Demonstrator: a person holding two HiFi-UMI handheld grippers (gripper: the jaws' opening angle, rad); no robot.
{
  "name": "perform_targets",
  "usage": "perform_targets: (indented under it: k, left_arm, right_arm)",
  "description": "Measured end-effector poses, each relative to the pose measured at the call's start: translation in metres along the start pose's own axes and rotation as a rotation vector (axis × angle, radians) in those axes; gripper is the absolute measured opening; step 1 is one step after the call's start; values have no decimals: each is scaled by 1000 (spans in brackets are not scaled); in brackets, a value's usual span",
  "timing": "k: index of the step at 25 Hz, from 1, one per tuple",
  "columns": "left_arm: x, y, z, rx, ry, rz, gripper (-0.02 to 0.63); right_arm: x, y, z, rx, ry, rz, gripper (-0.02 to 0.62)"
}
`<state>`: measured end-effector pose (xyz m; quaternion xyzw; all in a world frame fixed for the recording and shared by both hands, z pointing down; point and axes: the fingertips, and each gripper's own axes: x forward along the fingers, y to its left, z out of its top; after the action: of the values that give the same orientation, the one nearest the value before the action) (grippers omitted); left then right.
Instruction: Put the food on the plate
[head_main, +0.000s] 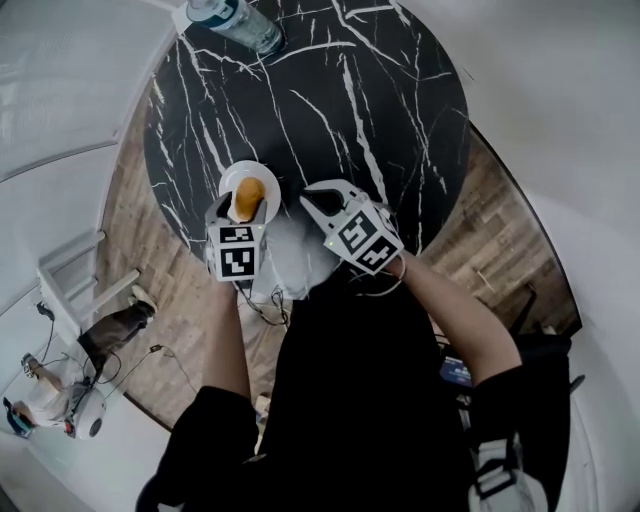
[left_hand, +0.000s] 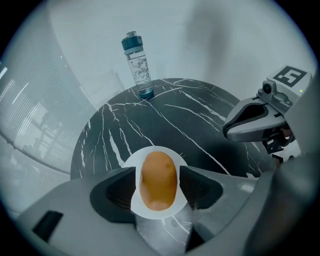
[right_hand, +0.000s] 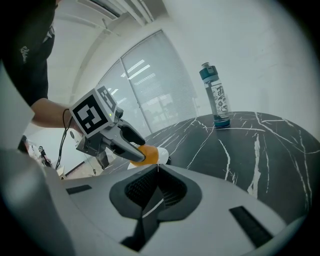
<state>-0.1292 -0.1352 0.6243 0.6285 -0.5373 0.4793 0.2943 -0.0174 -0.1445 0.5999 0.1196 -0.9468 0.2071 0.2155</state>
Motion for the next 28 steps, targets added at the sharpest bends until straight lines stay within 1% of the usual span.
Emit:
perform_targets:
  k: [7, 11, 16, 21, 24, 27, 28]
  left_arm:
    - [-16, 6, -5, -21, -6, 12, 258]
    - [-24, 6, -6, -50, -22, 18, 258]
    - [-37, 7, -17, -91, -53, 28, 258]
    - [-54, 9, -37, -173, -100, 44, 256]
    - [-65, 2, -51, -236, -125, 34, 256]
    - [-76, 0, -62, -287, -174, 45, 248]
    - [-82, 0, -64, -305, -196, 55, 233]
  right_arm:
    - [3, 6, 12, -18, -11, 14, -3]
    - [5, 9, 17, -29, -18, 19, -3]
    - [8, 25, 18, -56, -15, 36, -3]
    - [5, 42, 24, -100, -34, 24, -3]
    - [1, 51, 29, -118, -45, 11, -3]
    - [-5, 58, 35, -134, -68, -6, -3]
    - [-7, 59, 38, -144, -77, -17, -3]
